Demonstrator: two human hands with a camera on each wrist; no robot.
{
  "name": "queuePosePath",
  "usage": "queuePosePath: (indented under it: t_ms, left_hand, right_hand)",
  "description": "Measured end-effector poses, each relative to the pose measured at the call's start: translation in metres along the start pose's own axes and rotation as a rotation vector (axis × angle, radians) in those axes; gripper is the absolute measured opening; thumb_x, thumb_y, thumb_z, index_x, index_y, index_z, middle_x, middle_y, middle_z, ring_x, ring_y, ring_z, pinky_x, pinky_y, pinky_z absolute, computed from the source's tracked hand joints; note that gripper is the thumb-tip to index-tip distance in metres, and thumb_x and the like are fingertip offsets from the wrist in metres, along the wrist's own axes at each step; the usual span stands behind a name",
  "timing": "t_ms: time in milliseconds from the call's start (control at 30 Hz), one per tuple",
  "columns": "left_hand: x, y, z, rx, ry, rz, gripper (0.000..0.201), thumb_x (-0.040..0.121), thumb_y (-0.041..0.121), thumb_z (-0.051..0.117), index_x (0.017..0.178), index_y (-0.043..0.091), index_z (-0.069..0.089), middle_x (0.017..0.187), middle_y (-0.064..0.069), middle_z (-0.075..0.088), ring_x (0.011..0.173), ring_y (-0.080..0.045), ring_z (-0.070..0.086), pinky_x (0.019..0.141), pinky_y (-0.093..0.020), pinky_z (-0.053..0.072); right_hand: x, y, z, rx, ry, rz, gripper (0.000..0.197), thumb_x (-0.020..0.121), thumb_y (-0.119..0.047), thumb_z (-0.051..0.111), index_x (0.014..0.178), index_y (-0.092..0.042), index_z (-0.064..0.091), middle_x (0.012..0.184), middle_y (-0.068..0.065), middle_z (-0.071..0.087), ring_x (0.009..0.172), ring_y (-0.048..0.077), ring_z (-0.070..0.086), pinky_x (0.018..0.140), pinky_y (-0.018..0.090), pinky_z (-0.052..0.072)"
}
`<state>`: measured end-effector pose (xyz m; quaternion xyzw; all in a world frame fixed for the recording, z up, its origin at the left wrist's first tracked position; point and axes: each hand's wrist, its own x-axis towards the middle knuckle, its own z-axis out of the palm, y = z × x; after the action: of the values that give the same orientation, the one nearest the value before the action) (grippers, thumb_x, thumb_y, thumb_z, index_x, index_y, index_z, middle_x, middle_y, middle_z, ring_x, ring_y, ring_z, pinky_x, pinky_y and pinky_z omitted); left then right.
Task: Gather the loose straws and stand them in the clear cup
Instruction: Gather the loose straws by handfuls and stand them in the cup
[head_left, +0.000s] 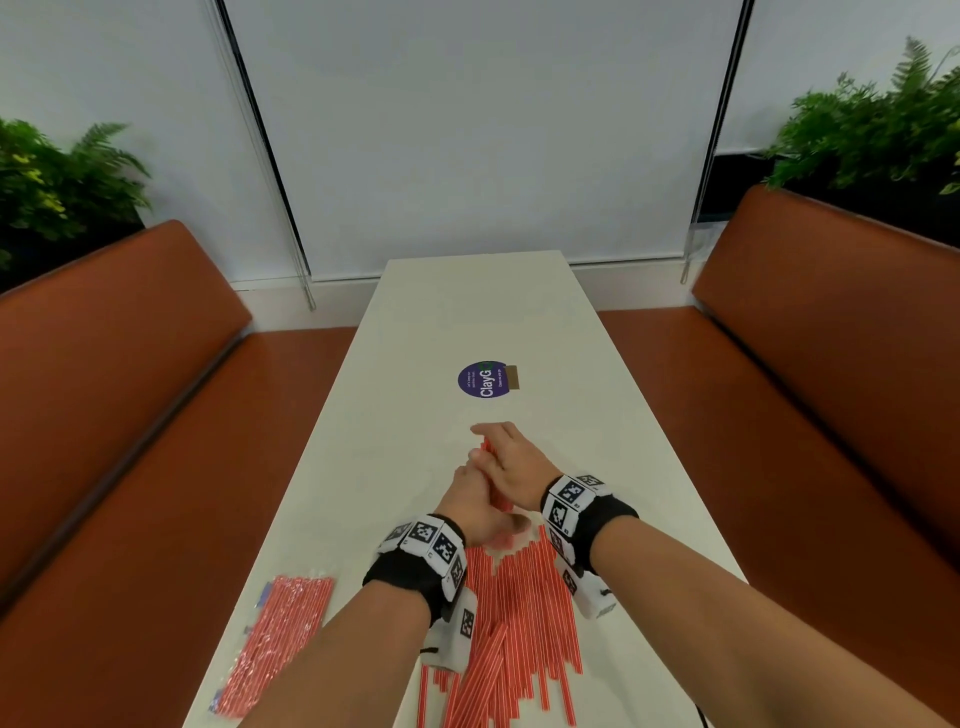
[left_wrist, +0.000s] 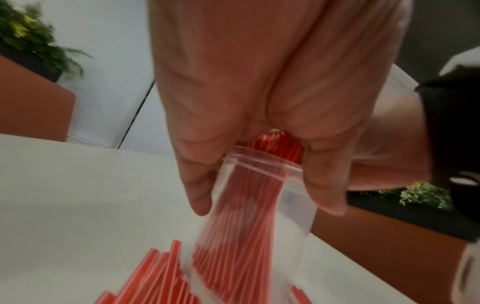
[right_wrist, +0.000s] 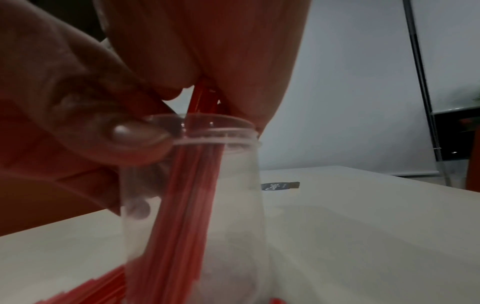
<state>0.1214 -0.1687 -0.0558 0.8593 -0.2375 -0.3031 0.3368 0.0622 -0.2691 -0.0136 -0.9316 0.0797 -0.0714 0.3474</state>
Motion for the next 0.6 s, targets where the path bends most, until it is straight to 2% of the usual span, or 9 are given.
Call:
queuePosePath:
  t_ms: [100,167,233,333,433,500,600]
  left_hand:
    - [-0.028,0.026,-0.004,0.072,0.049,0.034,0.098,0.04,0.046,0.073,0.128,0.011,0.049,0.114,-0.01,0.059,0.105,-0.024,0.064,0.087,-0.04,0.059]
    - [-0.036,0.033,-0.004,0.075,0.064,0.028,0.096,0.057,0.038,0.08,0.14,0.014,0.036,0.127,-0.01,0.051,0.119,-0.026,0.055,0.099,-0.036,0.052]
    - [-0.034,0.033,-0.003,0.067,0.087,0.003,0.098,0.068,0.034,0.081,0.147,0.013,0.026,0.137,-0.01,0.043,0.128,-0.027,0.047,0.105,-0.034,0.046]
    - [-0.034,0.033,-0.004,0.069,0.124,0.002,0.103,0.069,0.038,0.08,0.15,0.009,0.023,0.144,-0.011,0.039,0.133,-0.027,0.045,0.108,-0.037,0.044]
    - [-0.03,0.033,-0.008,0.071,0.155,-0.01,0.096,0.067,0.039,0.081,0.143,0.008,0.031,0.137,-0.011,0.044,0.126,-0.026,0.049,0.104,-0.038,0.047]
    - [-0.028,0.033,-0.01,0.068,0.164,-0.01,0.091,0.068,0.038,0.081,0.14,0.008,0.034,0.134,-0.012,0.045,0.124,-0.027,0.05,0.101,-0.037,0.048]
    - [-0.027,0.034,-0.012,0.064,0.178,-0.016,0.085,0.073,0.036,0.077,0.14,0.006,0.033,0.135,-0.014,0.044,0.122,-0.029,0.052,0.097,-0.035,0.049]
  right_hand:
    - [0.005,0.001,-0.002,-0.098,-0.03,-0.052,0.038,0.1,-0.025,0.038,0.137,-0.02,0.047,0.137,0.01,0.047,0.123,0.026,0.047,0.109,0.037,0.036]
    - [0.007,0.004,-0.006,-0.194,-0.061,-0.014,0.037,0.101,-0.026,0.036,0.131,-0.017,0.055,0.138,0.007,0.049,0.124,0.026,0.047,0.108,0.039,0.037]
    - [0.008,0.007,-0.01,-0.254,-0.046,0.016,0.037,0.1,-0.027,0.036,0.13,-0.016,0.055,0.14,0.004,0.049,0.125,0.028,0.047,0.105,0.041,0.039]
    - [0.003,0.009,-0.011,-0.193,0.091,0.039,0.043,0.098,-0.031,0.041,0.137,-0.014,0.045,0.147,0.009,0.038,0.131,0.03,0.041,0.107,0.044,0.038]
    - [-0.008,0.005,-0.012,0.034,0.23,0.145,0.063,0.095,-0.035,0.048,0.145,-0.003,0.027,0.15,0.016,0.026,0.138,0.029,0.033,0.113,0.035,0.03]
    - [-0.02,0.004,-0.011,0.103,0.228,0.228,0.072,0.094,-0.029,0.049,0.147,0.003,0.013,0.152,0.02,0.02,0.141,0.029,0.026,0.115,0.032,0.024]
    - [-0.035,0.006,0.002,0.063,0.137,0.29,0.069,0.099,-0.025,0.038,0.147,0.006,0.0,0.157,0.024,0.012,0.146,0.03,0.018,0.118,0.031,0.018]
